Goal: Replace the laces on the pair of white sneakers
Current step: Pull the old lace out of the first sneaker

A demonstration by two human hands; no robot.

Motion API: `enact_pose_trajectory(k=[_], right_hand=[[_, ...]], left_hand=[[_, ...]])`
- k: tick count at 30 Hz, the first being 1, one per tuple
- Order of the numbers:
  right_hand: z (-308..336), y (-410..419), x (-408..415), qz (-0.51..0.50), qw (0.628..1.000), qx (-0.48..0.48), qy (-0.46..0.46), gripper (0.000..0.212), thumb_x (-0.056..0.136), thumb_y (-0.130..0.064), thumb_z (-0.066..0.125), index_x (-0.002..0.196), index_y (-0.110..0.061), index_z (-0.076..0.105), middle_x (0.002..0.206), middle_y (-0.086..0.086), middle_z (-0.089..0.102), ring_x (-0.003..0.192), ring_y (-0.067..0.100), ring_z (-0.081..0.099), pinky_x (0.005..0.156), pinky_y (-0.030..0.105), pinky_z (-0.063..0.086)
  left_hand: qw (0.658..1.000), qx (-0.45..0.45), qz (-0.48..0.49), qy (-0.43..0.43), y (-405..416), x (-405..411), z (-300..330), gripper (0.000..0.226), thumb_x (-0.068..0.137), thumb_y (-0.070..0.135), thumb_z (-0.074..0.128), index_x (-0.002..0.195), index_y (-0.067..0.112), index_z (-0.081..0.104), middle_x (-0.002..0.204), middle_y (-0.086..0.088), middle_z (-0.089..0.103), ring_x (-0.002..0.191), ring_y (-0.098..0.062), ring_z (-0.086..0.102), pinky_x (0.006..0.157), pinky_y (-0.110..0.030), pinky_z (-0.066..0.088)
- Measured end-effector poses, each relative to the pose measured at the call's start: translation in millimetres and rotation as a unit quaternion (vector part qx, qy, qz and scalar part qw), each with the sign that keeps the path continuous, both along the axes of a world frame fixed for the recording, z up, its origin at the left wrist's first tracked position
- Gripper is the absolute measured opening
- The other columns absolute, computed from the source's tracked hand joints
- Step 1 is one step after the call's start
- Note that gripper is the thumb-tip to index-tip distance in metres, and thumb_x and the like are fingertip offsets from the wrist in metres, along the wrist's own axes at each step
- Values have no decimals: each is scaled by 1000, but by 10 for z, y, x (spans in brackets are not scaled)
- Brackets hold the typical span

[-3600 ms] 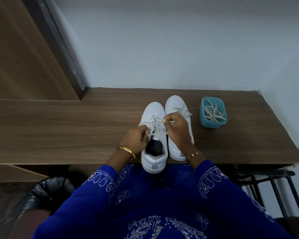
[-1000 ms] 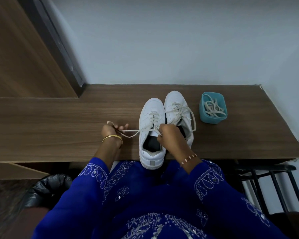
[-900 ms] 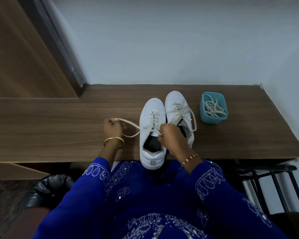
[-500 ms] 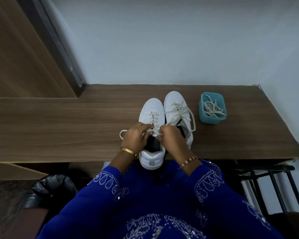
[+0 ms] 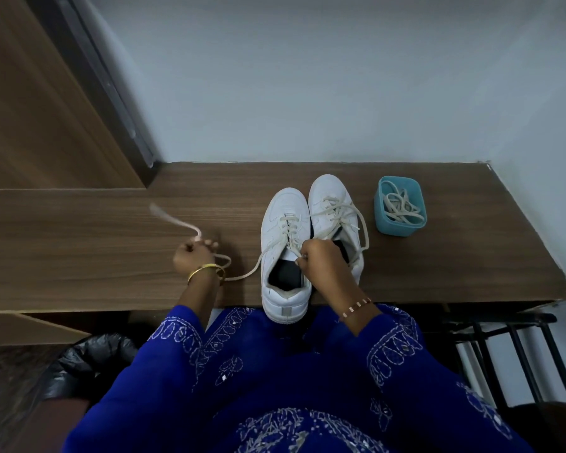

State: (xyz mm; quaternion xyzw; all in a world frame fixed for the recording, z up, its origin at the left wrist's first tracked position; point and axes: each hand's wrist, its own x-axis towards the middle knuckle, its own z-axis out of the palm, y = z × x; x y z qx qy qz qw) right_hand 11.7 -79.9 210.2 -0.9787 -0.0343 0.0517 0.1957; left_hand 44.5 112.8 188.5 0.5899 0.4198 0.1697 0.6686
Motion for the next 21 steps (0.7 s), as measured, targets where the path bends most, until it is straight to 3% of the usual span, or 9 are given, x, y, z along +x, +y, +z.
enact_pose_trajectory(k=[3,7,9,13,17,21], right_hand=[[-6,2,11,5,1000,-6,0,46,89,-16,54,55,-19,22,55,-4,28,62,17,39,58,26,26],[8,8,7,13,1000,-11,-6,46,89,-16,53,55,-18,22,55,-3,27,64,19,40,59,26,25],[15,9,-8,7,1000,-8,-12,44,88,-13,51,55,-17,23,55,-3,27,64,19,40,58,27,25],[22,27,-38,11,1000,-14,-21,41,88,-9,47,59,-18,22,57,-4,26,67,18,40,59,27,24],[32,32,-33,-9,1000,3,-19,44,85,-3,47,58,-19,17,57,-2,25,66,19,38,45,23,13],[44,34,-26,-16,1000,8,-14,43,84,0,47,57,-17,17,57,-1,24,58,17,34,44,21,11]], left_hand=[[964,181,-151,122,18,-56,-58,20,91,11,53,103,-1,63,95,-14,65,87,-25,63,74,-30,45],[892,318,-307,95,-183,-108,-61,40,88,6,52,128,1,49,127,-20,54,115,-34,52,93,-37,42],[869,348,-350,41,-320,-165,-32,39,88,10,56,125,-1,51,125,-21,55,115,-33,52,91,-33,40],[819,321,-469,-74,-516,-328,72,40,83,21,64,119,1,58,109,-17,65,103,-27,60,83,-21,41],[768,366,-522,-65,-493,-313,83,53,75,30,60,120,4,56,108,-16,64,99,-29,61,86,-39,50],[761,397,-512,-42,-463,-248,82,49,78,13,69,123,2,53,113,-18,62,102,-30,59,86,-31,45]])
